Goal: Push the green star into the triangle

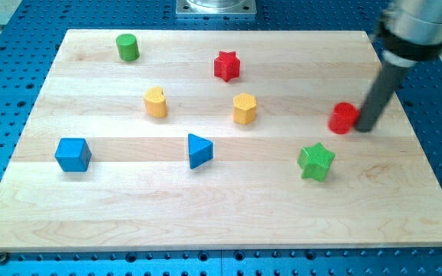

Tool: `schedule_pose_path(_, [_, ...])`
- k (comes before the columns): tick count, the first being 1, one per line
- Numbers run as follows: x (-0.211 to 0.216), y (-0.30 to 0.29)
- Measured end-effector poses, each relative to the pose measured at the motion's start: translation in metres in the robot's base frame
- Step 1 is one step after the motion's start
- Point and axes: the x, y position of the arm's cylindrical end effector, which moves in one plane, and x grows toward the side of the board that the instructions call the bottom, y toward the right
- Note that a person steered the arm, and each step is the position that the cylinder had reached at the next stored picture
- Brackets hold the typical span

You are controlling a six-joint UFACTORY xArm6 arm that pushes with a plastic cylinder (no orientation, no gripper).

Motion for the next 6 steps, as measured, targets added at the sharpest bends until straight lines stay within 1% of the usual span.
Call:
schedule_pose_path(1, [-0.006,-0.078])
schedule_pose_path(2, [-0.004,-0.085])
schedule_pose_path(3, [0.025,-0.012])
schedule_pose_path(4, [0.089,0.028])
schedule_pose_path(5, [0.095,-0.045])
schedule_pose_path(6, [0.043,-0.062])
